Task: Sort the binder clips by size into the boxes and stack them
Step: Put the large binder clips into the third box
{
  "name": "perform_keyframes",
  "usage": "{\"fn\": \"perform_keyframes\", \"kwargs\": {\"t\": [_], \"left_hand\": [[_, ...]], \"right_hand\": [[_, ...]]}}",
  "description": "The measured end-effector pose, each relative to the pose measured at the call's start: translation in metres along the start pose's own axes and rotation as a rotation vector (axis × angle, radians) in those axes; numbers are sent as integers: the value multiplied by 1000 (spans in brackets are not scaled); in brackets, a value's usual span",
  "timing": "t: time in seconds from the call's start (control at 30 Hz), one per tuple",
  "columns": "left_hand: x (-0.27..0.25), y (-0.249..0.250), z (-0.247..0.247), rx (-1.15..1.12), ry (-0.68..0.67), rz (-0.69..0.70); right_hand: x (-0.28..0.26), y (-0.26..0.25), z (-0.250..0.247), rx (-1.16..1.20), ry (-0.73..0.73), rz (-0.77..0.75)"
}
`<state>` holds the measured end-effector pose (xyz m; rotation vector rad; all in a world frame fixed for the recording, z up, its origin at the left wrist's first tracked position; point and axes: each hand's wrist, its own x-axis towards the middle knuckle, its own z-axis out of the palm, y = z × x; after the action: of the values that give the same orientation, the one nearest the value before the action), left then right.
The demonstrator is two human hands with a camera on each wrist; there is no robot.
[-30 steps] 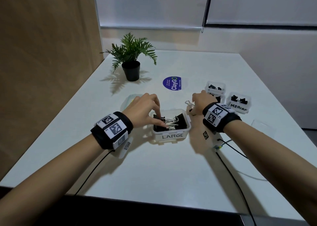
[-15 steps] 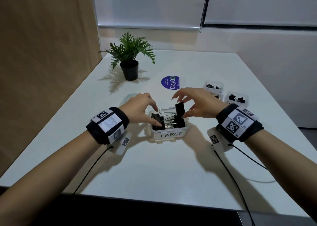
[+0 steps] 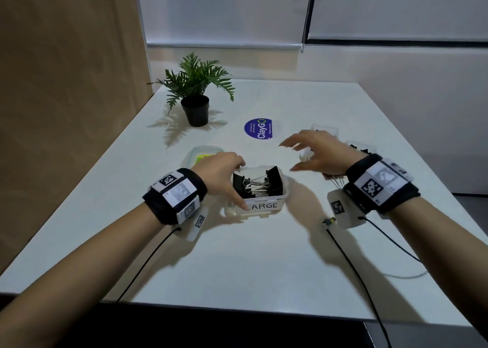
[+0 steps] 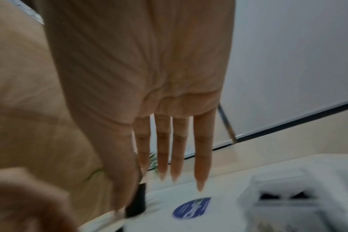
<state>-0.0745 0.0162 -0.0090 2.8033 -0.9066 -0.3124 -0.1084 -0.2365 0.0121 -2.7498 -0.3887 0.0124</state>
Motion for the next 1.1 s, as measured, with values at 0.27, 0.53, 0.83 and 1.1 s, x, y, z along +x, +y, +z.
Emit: {"fn": "perform_keyframes", "kwargs": {"t": [0.27, 0.53, 0.83, 1.1], "left_hand": [[24, 10, -5, -171, -27, 44], [39, 16, -3, -243, -1, 4], [39, 14, 3, -277, 47, -8], [34, 17, 0, -323, 39, -14]], "right_hand": [[-12, 62, -15, -267, -127, 469], [-14, 60, 22, -367, -98, 672], [-5, 23, 44, -212, 12, 659], [-15, 16, 36, 27, 381, 743]]}}
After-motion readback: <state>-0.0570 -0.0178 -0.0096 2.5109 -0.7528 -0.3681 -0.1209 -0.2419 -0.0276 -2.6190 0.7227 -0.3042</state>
